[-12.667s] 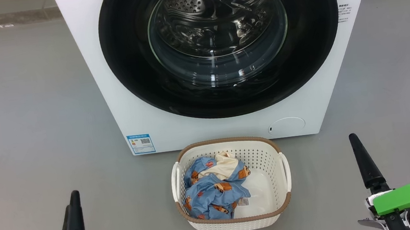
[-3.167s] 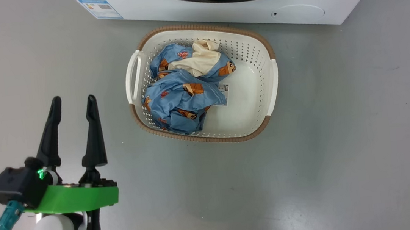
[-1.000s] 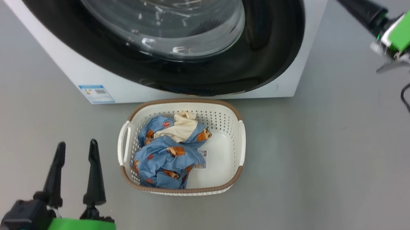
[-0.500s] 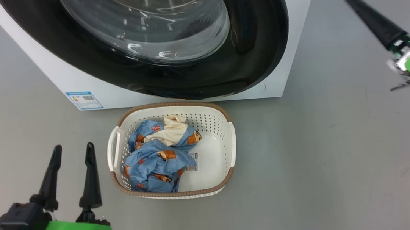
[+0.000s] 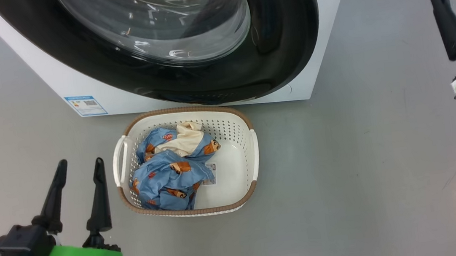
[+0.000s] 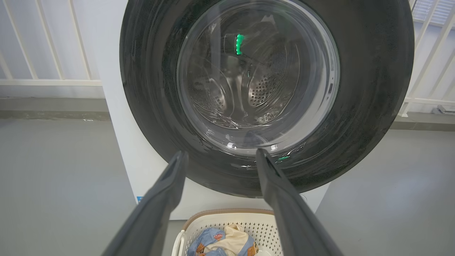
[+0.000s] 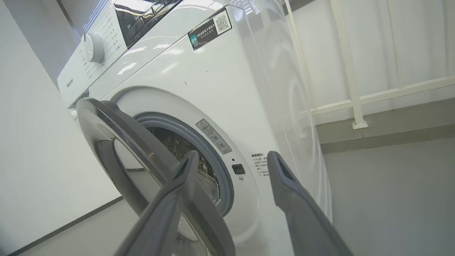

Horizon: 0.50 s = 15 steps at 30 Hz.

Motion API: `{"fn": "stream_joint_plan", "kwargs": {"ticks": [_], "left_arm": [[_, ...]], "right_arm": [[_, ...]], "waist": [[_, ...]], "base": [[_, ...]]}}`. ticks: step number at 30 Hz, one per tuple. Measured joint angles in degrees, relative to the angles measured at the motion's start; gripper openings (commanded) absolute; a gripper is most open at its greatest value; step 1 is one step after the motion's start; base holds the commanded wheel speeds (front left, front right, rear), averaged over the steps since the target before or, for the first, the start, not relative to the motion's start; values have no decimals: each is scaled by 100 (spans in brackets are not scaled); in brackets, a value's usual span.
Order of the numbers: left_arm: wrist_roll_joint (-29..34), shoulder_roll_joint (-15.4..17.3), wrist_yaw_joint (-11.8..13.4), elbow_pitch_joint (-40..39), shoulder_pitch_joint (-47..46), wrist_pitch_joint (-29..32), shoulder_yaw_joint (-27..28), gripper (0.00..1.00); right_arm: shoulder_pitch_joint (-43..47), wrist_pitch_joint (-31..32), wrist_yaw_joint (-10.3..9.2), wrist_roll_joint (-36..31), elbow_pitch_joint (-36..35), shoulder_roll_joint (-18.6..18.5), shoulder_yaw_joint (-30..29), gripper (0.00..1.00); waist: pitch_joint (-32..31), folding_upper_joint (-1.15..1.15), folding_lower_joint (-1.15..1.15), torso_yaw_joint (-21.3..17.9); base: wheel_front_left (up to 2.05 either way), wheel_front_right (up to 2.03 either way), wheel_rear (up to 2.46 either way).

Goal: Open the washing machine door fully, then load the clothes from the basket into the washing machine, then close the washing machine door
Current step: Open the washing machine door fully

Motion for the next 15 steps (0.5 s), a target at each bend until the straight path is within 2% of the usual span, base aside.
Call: {"fn": "stream_joint_plan", "kwargs": {"ticks": [4, 8, 13, 15], "left_arm": [[0, 0, 0, 1, 0, 0, -21, 100], [0, -14, 0, 1, 1, 0, -13, 100], [0, -40, 0, -8, 3, -1, 18, 100], [0, -40, 0, -14, 4, -1, 25, 100]], "right_arm": [[35, -212, 0, -721, 193, 13, -20, 100], [297, -269, 0, -1488, 37, 130, -276, 100], [959, -270, 1, -2212, -405, 560, -754, 100], [1085, -270, 1, -2315, -479, 643, -827, 100]], "waist": [[-20, 0, 0, 27], [-36, 0, 0, 71], [-33, 0, 0, 81], [-30, 0, 0, 76]], "base": [[0, 0, 0], [0, 0, 0], [0, 0, 0], [0, 0, 0]]}}
